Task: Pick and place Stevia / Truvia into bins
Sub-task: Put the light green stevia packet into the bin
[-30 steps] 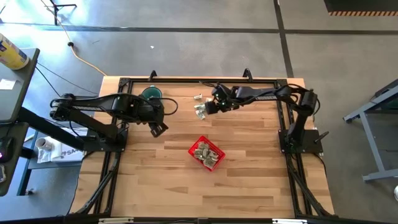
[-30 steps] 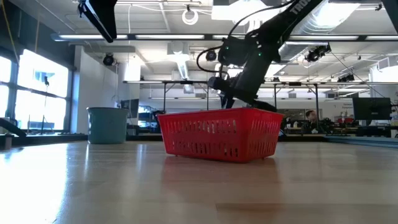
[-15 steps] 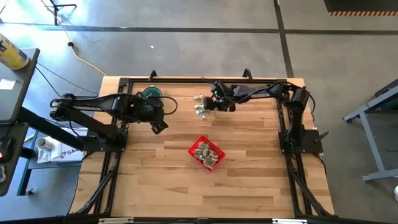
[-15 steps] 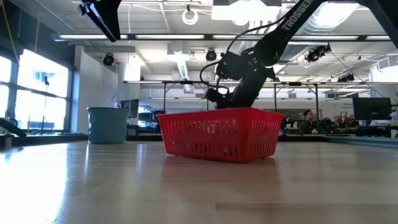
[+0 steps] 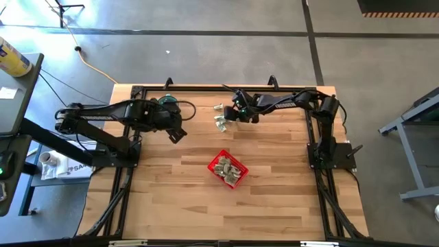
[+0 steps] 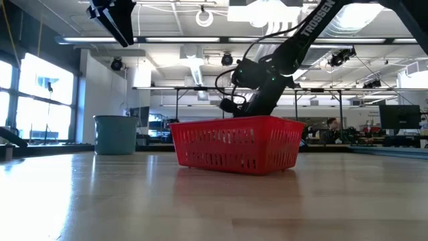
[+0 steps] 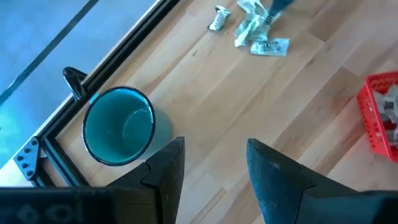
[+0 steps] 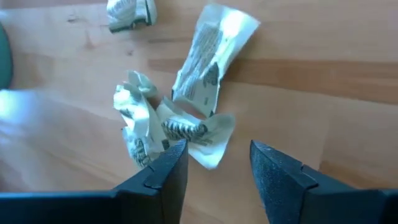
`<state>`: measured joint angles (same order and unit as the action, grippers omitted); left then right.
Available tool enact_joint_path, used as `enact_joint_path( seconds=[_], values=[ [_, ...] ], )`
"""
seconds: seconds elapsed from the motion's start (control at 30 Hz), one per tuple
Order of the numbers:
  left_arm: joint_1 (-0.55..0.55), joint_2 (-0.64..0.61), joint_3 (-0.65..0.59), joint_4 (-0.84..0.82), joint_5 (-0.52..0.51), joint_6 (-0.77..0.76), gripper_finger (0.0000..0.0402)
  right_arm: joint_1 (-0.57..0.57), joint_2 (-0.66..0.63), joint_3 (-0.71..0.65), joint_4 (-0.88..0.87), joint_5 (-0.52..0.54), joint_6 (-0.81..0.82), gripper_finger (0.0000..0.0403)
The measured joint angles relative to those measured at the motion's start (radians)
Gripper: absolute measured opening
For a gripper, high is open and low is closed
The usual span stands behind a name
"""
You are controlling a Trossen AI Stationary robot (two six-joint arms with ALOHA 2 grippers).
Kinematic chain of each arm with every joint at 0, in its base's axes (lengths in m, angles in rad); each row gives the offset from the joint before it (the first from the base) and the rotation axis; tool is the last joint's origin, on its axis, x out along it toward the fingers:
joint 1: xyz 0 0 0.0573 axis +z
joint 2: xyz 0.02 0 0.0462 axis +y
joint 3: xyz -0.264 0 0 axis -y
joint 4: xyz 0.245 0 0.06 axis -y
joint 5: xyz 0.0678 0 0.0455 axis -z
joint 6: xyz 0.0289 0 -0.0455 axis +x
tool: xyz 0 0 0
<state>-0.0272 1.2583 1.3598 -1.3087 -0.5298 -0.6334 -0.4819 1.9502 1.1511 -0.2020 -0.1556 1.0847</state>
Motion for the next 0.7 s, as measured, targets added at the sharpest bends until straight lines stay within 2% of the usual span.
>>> enact_joint_path(
  seconds=[0.27,0.43,0.57,0.7],
  values=[
    [0.050,0.000,0.000,0.000,0.021,0.027,0.0207,-0.002,0.048,0.002,0.098,-0.055,0.036,0.0147],
    [0.049,0.000,0.000,-0.001,0.024,0.027,0.0207,-0.004,0.052,0.002,0.112,-0.033,0.036,0.0133],
    [0.047,0.000,0.000,-0.002,0.025,0.027,0.0207,-0.008,0.053,0.002,0.110,-0.034,0.027,0.0098],
    [0.047,0.000,0.000,-0.003,0.024,0.027,0.0207,-0.008,0.055,0.001,0.109,-0.022,0.015,0.0037]
  ],
)
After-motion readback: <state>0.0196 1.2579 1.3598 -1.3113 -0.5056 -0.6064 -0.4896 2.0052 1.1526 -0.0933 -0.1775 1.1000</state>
